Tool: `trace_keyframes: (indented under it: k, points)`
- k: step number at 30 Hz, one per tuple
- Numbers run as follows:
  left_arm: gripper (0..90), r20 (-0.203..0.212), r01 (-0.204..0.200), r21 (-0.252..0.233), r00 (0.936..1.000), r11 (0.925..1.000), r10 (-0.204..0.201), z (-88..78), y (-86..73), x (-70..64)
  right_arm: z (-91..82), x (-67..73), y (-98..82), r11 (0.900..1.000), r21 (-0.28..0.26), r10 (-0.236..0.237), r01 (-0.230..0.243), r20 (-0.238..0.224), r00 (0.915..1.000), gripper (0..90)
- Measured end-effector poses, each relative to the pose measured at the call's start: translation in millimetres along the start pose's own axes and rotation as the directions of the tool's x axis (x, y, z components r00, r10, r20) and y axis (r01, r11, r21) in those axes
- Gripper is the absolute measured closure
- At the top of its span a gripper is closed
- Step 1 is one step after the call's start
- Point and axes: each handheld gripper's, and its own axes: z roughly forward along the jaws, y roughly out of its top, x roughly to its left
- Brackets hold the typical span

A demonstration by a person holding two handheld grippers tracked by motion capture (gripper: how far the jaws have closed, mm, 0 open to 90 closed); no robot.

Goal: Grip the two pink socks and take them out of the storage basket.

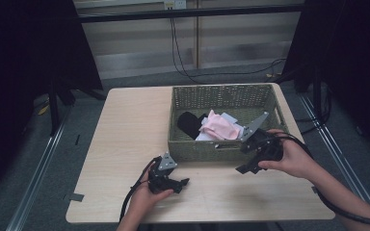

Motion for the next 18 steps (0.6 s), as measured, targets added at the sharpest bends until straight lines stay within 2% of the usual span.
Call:
trace_keyframes:
  k: [7,18]
  points:
    - [18.4,-0.001,-0.001,0.003,1.0000,1.0000,0.001,-0.2,0.1,0.0,-13.4,-4.5,13.4,0.999,0.031,-0.010,0.010,0.002,0.9999,24.8]
    - [18.4,-0.001,-0.001,0.002,1.0000,1.0000,0.001,-0.2,0.1,0.0,-26.4,-16.9,36.8,1.000,0.016,-0.002,0.002,-0.009,1.0000,26.6]
